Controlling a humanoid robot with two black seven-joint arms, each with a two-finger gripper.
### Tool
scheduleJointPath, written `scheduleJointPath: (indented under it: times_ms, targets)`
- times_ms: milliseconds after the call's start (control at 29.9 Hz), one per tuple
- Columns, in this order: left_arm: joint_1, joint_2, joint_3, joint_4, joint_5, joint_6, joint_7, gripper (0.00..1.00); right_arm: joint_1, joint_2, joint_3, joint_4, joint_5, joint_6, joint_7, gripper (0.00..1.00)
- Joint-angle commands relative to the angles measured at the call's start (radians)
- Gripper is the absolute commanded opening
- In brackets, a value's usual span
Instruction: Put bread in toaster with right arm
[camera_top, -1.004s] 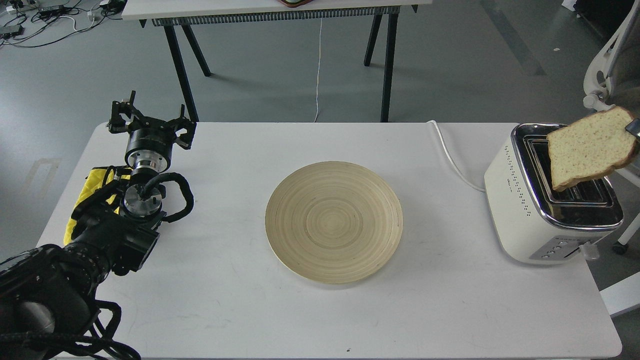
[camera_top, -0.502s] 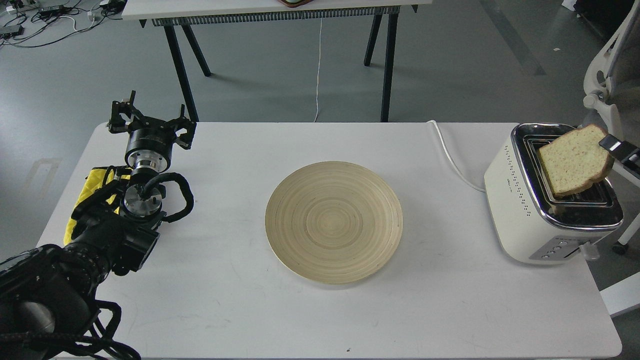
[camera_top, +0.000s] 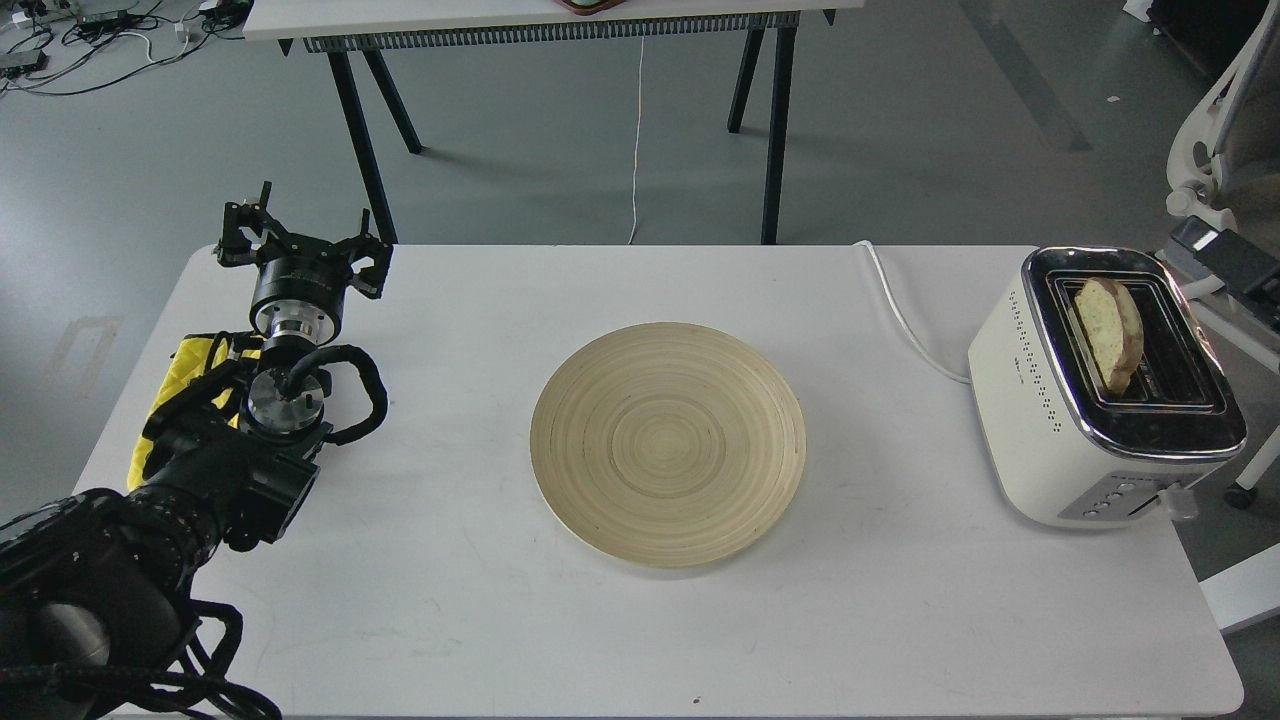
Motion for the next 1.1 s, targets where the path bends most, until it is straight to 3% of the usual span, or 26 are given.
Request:
scheduleJointPath:
  times_ms: [0, 301, 569, 636, 870, 1004, 1071]
  targets:
    - [0.000, 0.000, 0.000, 0.000, 0.000, 0.000, 0.000, 1.00, 0.001, 0.061, 0.073, 0.021, 0.016, -0.002, -0.001, 0.98]
    - [0.000, 0.000, 0.000, 0.000, 0.000, 0.000, 0.000, 1.00, 0.000, 0.472, 0.248, 0.008, 0.318, -0.038, 0.003, 0.98]
    - [0.000, 0.000, 0.000, 0.000, 0.002, 0.000, 0.000, 1.00, 0.001, 0.868, 0.360, -0.285, 0.373, -0.010, 0.005, 0.98]
    - [0.000, 0.000, 0.000, 0.000, 0.000, 0.000, 0.000, 1.00, 0.001, 0.947, 0.397, -0.368, 0.373, 0.054, 0.005, 0.98]
    - [0.000, 0.000, 0.000, 0.000, 0.000, 0.000, 0.000, 1.00, 0.003, 1.150, 0.596, -0.724, 0.373, 0.474, 0.010, 0.99]
    - [0.000, 0.000, 0.000, 0.000, 0.000, 0.000, 0.000, 1.00, 0.006, 1.169, 0.661, -0.822, 0.373, 0.649, 0.013, 0.99]
    - [0.000, 0.000, 0.000, 0.000, 0.000, 0.000, 0.000, 1.00, 0.004, 1.170, 0.659, -0.827, 0.373, 0.673, 0.013, 0.99]
